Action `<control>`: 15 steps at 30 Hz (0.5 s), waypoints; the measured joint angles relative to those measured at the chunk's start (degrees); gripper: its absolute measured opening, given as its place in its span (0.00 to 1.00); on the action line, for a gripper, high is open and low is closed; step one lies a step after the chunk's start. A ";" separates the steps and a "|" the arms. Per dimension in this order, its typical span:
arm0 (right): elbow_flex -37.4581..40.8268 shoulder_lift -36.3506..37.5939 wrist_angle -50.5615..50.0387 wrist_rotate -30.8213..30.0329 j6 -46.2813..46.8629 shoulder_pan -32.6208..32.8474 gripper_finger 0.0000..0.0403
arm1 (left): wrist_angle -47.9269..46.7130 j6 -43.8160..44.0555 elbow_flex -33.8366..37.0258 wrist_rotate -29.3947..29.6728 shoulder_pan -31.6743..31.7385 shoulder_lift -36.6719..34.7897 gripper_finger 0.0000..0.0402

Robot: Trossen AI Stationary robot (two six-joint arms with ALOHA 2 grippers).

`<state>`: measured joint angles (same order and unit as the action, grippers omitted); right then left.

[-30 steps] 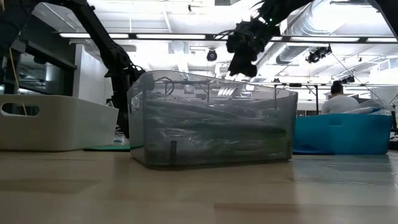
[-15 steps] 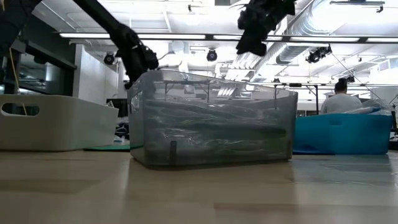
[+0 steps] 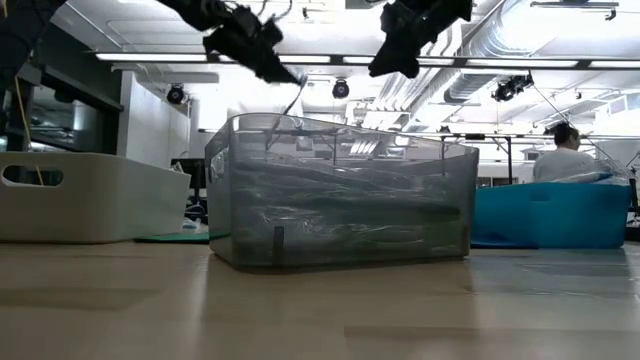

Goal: Pick & Place Toothbrushes
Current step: Put the blue toothbrush into the blue bin

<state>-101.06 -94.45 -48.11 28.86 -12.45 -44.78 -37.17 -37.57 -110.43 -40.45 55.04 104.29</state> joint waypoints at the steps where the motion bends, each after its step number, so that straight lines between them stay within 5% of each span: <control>1: 0.00 0.00 1.21 -0.36 -0.02 0.04 0.23 | 2.41 1.64 -0.68 -0.73 -0.04 0.00 0.00; 15: 0.00 -1.28 26.87 -5.14 -0.14 0.75 0.26 | 25.84 16.50 -1.62 -6.88 -3.43 0.02 0.00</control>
<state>-101.06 -95.74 -21.24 23.71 -12.59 -44.03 -11.33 -21.07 -112.05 -47.33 51.62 104.31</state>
